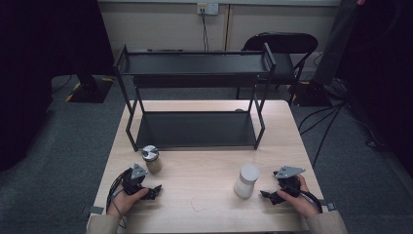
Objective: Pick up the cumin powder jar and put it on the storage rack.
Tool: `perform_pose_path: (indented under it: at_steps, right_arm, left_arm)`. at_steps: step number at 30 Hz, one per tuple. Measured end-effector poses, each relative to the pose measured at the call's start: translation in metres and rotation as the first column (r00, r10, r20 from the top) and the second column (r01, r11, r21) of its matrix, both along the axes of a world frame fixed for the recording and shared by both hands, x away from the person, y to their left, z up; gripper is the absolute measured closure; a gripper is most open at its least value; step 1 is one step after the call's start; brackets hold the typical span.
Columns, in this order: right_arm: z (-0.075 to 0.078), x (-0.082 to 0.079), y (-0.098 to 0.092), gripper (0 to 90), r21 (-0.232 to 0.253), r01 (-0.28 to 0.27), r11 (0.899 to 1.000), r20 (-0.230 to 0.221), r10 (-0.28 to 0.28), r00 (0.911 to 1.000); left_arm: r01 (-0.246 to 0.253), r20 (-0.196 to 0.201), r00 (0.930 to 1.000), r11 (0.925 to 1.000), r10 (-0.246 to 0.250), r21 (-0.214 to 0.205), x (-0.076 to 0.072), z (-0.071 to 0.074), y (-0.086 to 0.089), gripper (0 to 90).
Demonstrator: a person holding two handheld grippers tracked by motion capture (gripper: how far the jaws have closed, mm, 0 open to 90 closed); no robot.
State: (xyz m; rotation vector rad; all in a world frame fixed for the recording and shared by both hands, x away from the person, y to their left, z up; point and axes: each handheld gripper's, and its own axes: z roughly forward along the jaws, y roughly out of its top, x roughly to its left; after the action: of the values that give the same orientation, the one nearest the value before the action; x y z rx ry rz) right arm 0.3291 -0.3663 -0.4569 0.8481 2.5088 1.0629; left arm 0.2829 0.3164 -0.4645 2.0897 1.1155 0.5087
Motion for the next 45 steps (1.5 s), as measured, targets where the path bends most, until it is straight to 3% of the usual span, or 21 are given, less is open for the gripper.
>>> perform_pose_path:
  at_steps: [30, 35, 38, 45]
  right_arm:
    - [0.0, 0.0, 0.0, 0.0, 0.0, 0.0, 1.0, 0.0, 0.0, 1.0]
    - [0.0, 0.0, 0.0, 0.0, 0.0, 0.0, 1.0, 0.0, 0.0, 1.0]
    - [0.0, 0.0, 0.0, 0.0, 0.0, 0.0, 1.0, 0.0, 0.0, 1.0]
    - [0.0, 0.0, 0.0, 0.0, 0.0, 0.0, 1.0, 0.0, 0.0, 1.0]
  left_arm:
    - [-0.005, -0.001, 1.0, 1.0, 0.005, 0.0, 0.0, 0.0, 0.0, 0.0]
    - [-0.009, -0.016, 0.9998, 1.0, 0.008, -0.001, 0.002, 0.003, -0.001, 0.1]
    - [-0.014, -0.021, 0.9997, 0.9999, 0.013, -0.01, 0.001, 0.005, -0.001, 1.5]
    - [-0.058, 0.012, 0.9982, 0.9973, 0.059, -0.045, -0.002, 0.013, 0.0, 1.4]
